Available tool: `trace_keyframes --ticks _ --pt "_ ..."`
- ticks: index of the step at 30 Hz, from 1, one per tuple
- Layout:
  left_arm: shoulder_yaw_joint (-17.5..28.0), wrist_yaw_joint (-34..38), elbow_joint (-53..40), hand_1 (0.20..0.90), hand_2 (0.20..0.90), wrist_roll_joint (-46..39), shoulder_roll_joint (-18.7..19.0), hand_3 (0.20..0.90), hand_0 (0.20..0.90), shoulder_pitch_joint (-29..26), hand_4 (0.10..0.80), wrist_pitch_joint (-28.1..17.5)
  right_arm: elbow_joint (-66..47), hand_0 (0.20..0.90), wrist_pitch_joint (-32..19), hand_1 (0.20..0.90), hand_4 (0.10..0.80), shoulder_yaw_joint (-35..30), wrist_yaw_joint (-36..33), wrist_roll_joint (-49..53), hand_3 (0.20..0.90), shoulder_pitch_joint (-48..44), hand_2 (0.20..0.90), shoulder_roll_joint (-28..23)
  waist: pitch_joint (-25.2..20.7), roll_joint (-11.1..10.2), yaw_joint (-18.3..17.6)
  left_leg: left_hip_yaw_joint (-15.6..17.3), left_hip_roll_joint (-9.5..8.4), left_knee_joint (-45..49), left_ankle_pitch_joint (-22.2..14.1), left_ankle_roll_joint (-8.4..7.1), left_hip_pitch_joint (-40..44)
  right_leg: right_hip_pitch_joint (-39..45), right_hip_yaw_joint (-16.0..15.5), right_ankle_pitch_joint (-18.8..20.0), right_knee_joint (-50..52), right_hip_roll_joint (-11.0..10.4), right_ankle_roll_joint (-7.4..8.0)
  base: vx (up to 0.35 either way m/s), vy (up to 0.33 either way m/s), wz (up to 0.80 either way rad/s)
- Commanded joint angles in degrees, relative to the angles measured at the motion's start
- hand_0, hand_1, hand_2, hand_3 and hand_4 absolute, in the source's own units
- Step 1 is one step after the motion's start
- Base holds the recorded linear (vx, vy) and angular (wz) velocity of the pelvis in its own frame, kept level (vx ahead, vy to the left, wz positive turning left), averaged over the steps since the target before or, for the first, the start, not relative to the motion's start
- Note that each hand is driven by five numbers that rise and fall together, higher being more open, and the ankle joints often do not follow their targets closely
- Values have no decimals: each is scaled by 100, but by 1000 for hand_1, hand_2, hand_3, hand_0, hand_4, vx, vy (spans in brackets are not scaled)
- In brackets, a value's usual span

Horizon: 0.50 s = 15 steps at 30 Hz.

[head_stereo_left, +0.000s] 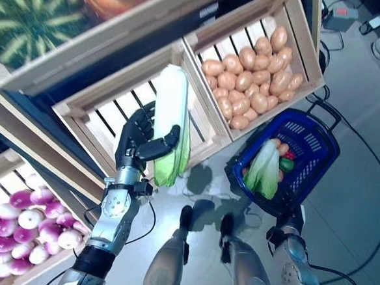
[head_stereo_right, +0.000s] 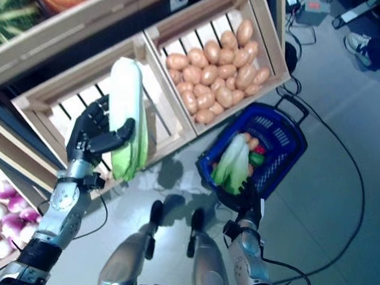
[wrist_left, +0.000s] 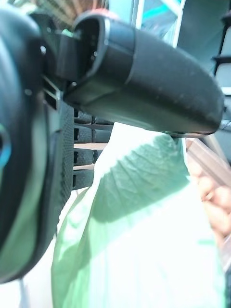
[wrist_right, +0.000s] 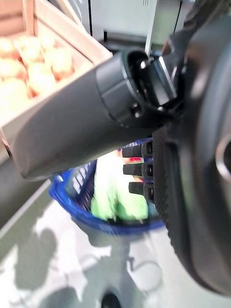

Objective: Put vegetables into the basket

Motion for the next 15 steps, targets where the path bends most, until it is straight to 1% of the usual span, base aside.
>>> trace_keyframes --ticks 1,4,5,8,9,11,15 --pt "358 -922 -813 300 300 -1535 -282 300 300 -84 400 -794 -415 900 -100 900 800 -197 254 -554 900 575 900 -73 -947 -220 -45 -200 -268 -280 -32 60 138 463 -99 687 -780 -218 59 75 30 4" --pt "323 -1170 -882 300 300 -1875 -390 300 300 -14 400 -721 -420 900 -93 900 800 -201 330 -549 900 634 900 -36 -1034 -215 -42 -204 -259 -347 -32 68 217 532 -133 720 -823 -234 80 48 1 7" --pt "191 -1415 -1046 300 300 -2125 -543 300 300 99 400 -468 -515 900 -25 900 800 -189 530 -596 900 696 900 -21 -1215 -241 -27 -204 -254 -365 -58 84 318 616 -140 786 -898 -263 121 63 -25 10" --pt "133 -1529 -1072 300 300 -2330 -582 300 300 119 400 -295 -636 900 80 900 800 -159 724 -590 900 692 900 -48 -1298 -268 -25 -166 -235 -365 -95 88 388 680 -129 854 -995 -295 149 46 -25 6" --pt "133 -1638 -1048 300 300 -2723 -643 300 300 145 400 -78 -730 900 198 900 800 -98 1014 -616 900 673 900 -85 -1398 -286 -19 -142 -225 -365 -131 98 464 766 -136 906 -1087 -321 174 58 -21 1" --pt "165 -1734 -1030 300 300 -2878 -699 300 300 176 400 83 -830 900 252 900 800 -41 1317 -625 900 664 900 -119 -1472 -305 -15 -139 -221 -365 -164 104 522 823 -123 937 -1151 -335 185 59 -24 -3" --pt "211 -2015 -1026 300 300 -3248 -781 300 300 304 400 444 -1156 900 537 900 800 0 2284 -370 900 695 900 -210 -1640 -371 0 -121 -198 -365 -202 104 625 912 -110 957 -1187 -346 199 44 -34 -4"
